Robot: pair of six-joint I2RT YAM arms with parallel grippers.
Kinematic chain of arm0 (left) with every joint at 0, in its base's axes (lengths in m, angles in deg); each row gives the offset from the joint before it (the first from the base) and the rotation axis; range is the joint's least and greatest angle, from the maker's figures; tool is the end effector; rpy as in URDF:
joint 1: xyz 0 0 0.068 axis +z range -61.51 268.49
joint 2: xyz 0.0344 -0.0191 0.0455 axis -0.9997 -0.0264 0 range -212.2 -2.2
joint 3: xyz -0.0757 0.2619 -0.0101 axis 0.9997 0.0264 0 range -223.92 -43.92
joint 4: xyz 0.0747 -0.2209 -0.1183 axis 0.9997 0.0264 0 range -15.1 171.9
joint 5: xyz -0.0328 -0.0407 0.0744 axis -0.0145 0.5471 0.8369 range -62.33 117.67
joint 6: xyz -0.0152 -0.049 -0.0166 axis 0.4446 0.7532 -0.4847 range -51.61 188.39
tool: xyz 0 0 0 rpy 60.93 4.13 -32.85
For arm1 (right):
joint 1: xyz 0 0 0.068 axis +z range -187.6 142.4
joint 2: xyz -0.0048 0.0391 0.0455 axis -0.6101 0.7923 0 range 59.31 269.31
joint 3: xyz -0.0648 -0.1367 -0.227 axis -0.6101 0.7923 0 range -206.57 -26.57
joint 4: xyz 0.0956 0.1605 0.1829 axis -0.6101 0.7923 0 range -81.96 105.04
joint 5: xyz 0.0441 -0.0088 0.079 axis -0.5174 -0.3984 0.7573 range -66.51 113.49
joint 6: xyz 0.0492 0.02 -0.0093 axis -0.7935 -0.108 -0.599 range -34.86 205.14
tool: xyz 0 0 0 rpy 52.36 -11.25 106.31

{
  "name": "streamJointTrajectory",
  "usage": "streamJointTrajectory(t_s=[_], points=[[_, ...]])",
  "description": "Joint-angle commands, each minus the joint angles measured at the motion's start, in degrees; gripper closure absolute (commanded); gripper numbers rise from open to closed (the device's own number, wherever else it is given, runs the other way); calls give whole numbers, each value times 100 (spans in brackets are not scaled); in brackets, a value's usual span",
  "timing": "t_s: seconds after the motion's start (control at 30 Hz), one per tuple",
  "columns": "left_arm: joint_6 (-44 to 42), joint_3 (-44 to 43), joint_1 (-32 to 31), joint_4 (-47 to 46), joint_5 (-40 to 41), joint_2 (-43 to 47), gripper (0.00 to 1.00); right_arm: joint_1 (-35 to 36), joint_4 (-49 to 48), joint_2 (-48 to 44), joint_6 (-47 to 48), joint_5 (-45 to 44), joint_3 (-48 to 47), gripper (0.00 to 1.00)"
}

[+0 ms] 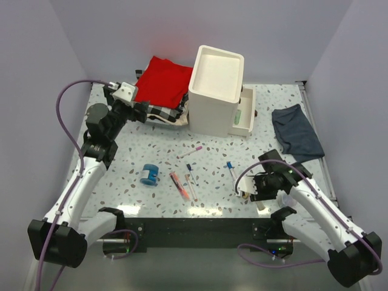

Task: Sort the stationery into containers
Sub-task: Pick up the stationery from the corner of the board.

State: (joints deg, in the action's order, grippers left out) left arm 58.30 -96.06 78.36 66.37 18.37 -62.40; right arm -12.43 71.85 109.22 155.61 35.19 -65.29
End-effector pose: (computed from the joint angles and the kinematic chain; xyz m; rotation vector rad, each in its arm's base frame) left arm 0.2442 -0.0493 0.3685 0.3994 1.5121 -0.1275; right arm 0.1147 0.0620 0.2215 -2.1152 1.8653 0.1237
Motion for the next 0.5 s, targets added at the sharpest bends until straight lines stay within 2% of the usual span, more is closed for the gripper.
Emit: streamJointTrajectory(t_s=[0.0,0.3,0.47], points=[[-64,90,46,-157,60,158,1,-3,-324,114,1292,464,198,51],[-90,99,64,-43,104,18,1,93,-1406,1090,1908,895,497,45],[-116,72,90,-69,113,-79,1,181,-1389,1548,1996,965,391,47]])
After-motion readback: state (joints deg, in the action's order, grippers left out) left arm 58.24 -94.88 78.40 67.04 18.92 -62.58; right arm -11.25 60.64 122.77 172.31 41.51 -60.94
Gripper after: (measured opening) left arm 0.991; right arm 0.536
